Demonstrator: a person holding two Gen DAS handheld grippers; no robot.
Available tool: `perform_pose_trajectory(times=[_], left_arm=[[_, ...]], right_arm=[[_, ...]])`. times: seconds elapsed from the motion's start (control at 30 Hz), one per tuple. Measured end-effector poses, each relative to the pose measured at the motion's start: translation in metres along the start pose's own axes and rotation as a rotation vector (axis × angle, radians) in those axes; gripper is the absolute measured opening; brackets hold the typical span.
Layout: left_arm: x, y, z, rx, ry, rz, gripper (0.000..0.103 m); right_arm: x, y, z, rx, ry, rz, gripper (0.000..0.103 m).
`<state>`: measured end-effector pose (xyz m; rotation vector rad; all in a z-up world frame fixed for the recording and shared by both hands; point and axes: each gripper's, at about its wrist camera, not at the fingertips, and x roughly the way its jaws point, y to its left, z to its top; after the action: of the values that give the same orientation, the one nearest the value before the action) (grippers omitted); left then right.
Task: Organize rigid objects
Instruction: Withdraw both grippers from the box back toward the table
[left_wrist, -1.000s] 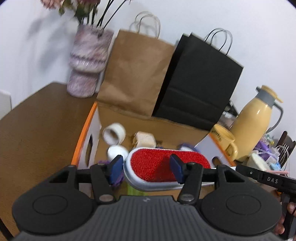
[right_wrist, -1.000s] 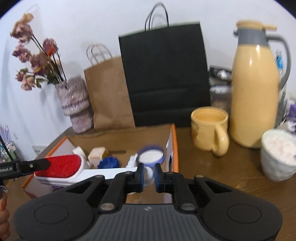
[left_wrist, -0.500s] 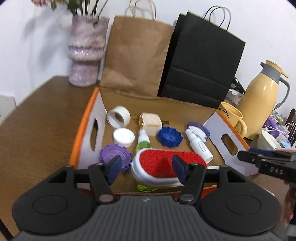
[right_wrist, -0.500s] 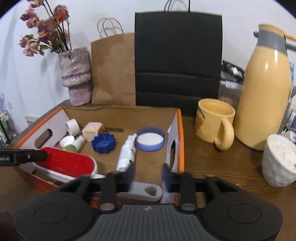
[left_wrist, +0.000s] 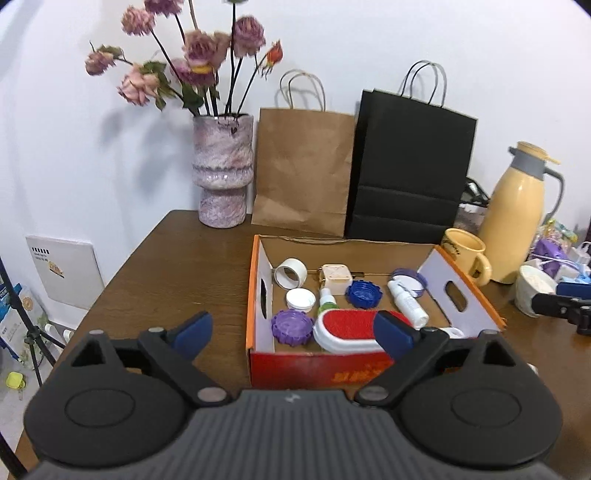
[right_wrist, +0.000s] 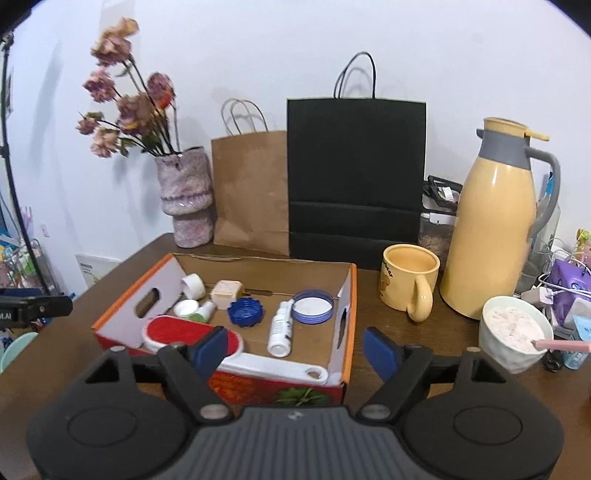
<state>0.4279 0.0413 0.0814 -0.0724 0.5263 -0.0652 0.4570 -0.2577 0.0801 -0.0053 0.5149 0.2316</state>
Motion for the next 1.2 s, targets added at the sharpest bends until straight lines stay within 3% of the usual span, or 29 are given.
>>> perform_pose_trajectory(times=[0.2,0.5,0.83,1.03,1.2], left_arm=[[-0.052,-0.003,-0.029,0.007,-0.068,-0.012,0.099],[-0.136,-0.023,-0.1,0.038,-0.189,-0.028,0.099],[-0.197,-0.039,-0.169,-0.013,-0.222,-0.001,0.099],[-0.245,-0.059,-0.217,0.062,-0.289,0.01,0.101],[-0.275,-0.054,-0.244,-0.019,-0.289,0.037,0.103]], right_arm=[[-0.047,0.021,-0.025,0.002,-0.056,0.028,0.084],[-0.12,0.038,-0.093,0.031,-0.155,0.045,0.087],[-0.194,0.069,-0.168,0.005,-0.25,0.024,0.094],[-0.239,0.088,-0.218,0.036,-0.314,0.034,0.095],[-0.275,0.102,-0.253,0.042,-0.334,0.032,0.096]])
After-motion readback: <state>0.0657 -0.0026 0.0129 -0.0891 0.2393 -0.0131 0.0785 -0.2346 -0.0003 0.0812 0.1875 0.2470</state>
